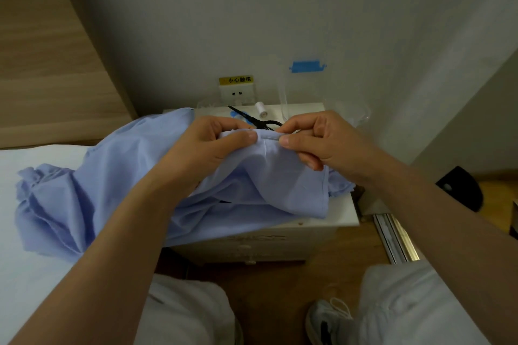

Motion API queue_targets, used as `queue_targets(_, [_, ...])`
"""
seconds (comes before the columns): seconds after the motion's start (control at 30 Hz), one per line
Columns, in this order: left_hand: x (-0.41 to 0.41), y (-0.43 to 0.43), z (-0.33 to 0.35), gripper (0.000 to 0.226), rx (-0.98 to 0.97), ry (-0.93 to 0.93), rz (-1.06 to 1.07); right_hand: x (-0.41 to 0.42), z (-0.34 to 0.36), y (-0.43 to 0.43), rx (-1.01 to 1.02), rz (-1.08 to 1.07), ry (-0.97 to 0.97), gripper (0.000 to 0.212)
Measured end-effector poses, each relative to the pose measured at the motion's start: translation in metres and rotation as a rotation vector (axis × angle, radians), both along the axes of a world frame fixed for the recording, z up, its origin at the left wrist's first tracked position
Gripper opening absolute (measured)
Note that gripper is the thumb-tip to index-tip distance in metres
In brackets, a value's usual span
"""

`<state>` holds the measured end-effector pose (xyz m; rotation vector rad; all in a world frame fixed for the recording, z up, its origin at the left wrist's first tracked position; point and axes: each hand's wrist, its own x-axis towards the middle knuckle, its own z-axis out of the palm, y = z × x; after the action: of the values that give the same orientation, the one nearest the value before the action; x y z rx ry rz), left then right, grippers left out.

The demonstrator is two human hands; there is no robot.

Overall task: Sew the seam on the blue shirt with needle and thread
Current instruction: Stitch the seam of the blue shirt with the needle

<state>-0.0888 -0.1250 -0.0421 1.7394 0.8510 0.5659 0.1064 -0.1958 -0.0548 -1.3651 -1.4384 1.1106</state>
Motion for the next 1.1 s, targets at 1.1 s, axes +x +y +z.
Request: queue_targets(1.1, [0.005, -0.003, -0.001, 0.017, -0.228, -0.100, -0.091, -0.007, -0.005, 0.004, 0.053, 0.116, 0.202, 0.016])
